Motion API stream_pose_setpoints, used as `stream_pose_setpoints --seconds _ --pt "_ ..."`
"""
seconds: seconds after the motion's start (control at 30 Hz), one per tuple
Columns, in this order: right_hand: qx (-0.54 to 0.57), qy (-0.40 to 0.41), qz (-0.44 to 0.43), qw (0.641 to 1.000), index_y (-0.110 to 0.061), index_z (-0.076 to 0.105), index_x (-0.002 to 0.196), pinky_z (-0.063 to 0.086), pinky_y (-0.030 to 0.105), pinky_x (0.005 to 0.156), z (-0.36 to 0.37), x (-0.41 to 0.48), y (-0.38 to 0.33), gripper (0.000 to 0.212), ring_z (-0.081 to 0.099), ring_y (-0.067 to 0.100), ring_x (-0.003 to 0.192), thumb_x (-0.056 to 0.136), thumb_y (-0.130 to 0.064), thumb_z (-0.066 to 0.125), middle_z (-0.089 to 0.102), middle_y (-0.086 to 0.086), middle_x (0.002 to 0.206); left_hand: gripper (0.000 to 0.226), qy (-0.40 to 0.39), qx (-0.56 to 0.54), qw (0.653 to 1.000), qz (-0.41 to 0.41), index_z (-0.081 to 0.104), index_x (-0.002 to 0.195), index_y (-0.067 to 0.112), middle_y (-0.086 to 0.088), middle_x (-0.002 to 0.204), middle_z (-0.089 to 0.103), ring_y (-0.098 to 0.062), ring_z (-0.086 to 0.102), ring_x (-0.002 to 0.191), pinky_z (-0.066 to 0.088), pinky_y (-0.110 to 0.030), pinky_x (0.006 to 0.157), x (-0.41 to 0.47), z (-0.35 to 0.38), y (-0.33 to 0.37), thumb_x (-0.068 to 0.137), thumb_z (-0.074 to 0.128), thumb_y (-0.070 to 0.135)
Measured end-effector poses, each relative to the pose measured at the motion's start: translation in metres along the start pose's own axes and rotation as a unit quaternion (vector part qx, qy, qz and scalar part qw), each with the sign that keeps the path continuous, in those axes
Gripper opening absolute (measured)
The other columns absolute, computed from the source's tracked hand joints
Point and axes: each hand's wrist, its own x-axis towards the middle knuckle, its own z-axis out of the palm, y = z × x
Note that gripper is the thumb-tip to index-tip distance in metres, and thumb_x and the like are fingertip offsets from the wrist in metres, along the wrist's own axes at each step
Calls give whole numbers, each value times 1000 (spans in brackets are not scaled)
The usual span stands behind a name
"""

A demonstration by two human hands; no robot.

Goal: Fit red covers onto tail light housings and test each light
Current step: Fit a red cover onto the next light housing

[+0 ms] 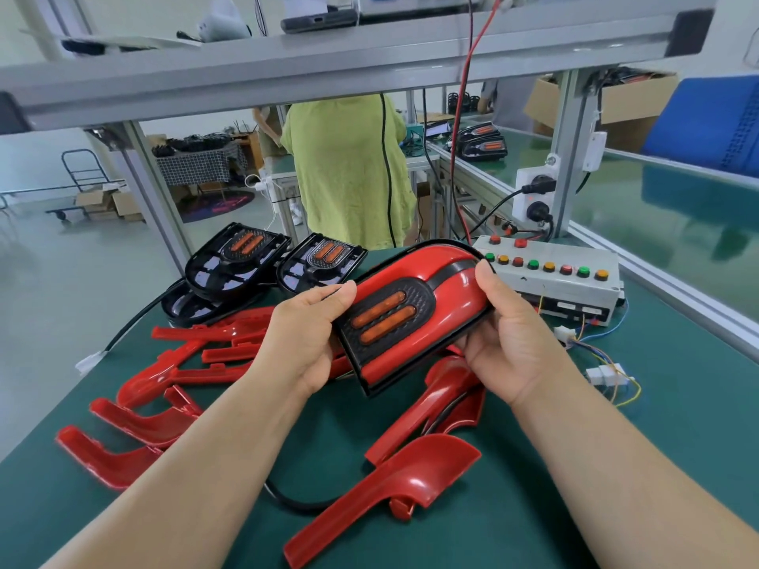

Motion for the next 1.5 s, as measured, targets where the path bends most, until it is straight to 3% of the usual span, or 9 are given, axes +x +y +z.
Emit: stream_pose_setpoints --seconds 0.23,0.37,0.57,0.77,0.83,0.97,1.13,1.37,1.5 --pt "-5 -58 37 998 -14 72 116 59 46 84 8 -6 4 49 68 27 110 94 -51 47 69 14 124 34 13 -7 1000 -1 62 120 -6 -25 114 69 -41 66 108 54 -61 88 -5 0 3 95 61 17" --pt "-26 -87 59 994 -12 60 134 58 43 80 8 -7 1 59 68 24 105 97 -54 40 68 12 123 36 11 -7 1000 2 61 123 -6 -24 114 69 -39 68 106 56 -58 85 -7 -5 5 97 58 18" --pt "-38 -84 64 994 -12 62 129 59 44 77 7 -7 3 50 71 22 98 98 -47 44 71 12 116 35 -7 43 999 4 63 121 -4 -24 114 70 -39 67 107 58 -55 83 -10 -11 5 98 57 21" --pt "21 -15 24 999 -13 64 120 60 44 73 -1 -2 -4 42 73 25 97 104 -42 38 73 13 112 17 50 214 967 132 68 110 23 6 106 73 -4 68 98 54 -31 88 -5 -25 20 98 58 31" --pt "36 9 9 999 -14 65 115 61 43 71 -3 -2 -7 41 74 24 92 104 -43 39 74 12 106 17 54 262 950 160 70 103 23 7 100 74 -3 68 94 54 -26 84 -6 -32 28 99 56 32" --pt "51 42 -5 998 -13 66 112 62 44 75 -5 -1 -10 41 73 24 91 102 -44 41 73 12 104 30 -41 376 915 139 75 80 17 2 76 74 -6 63 67 50 -18 61 -15 -41 45 98 56 31" --pt "55 54 -13 997 -13 65 114 62 44 72 -7 -1 -9 40 71 26 98 102 -44 42 71 13 110 19 -216 500 836 68 76 78 26 0 76 74 -3 63 65 49 -17 59 -31 -32 41 81 66 41" --pt "139 66 -8 988 -14 65 114 60 48 74 -14 -3 -14 42 72 30 96 96 -47 46 73 13 112 16 -169 523 827 118 72 76 28 6 73 71 -10 58 62 51 -33 62 -30 -20 24 88 68 39" --pt "179 77 -19 981 -12 64 119 59 52 76 -15 -3 -19 46 71 31 103 96 -49 48 72 14 117 13 -243 519 810 126 73 78 32 14 77 71 1 58 63 43 -13 61 -50 2 13 82 68 43"
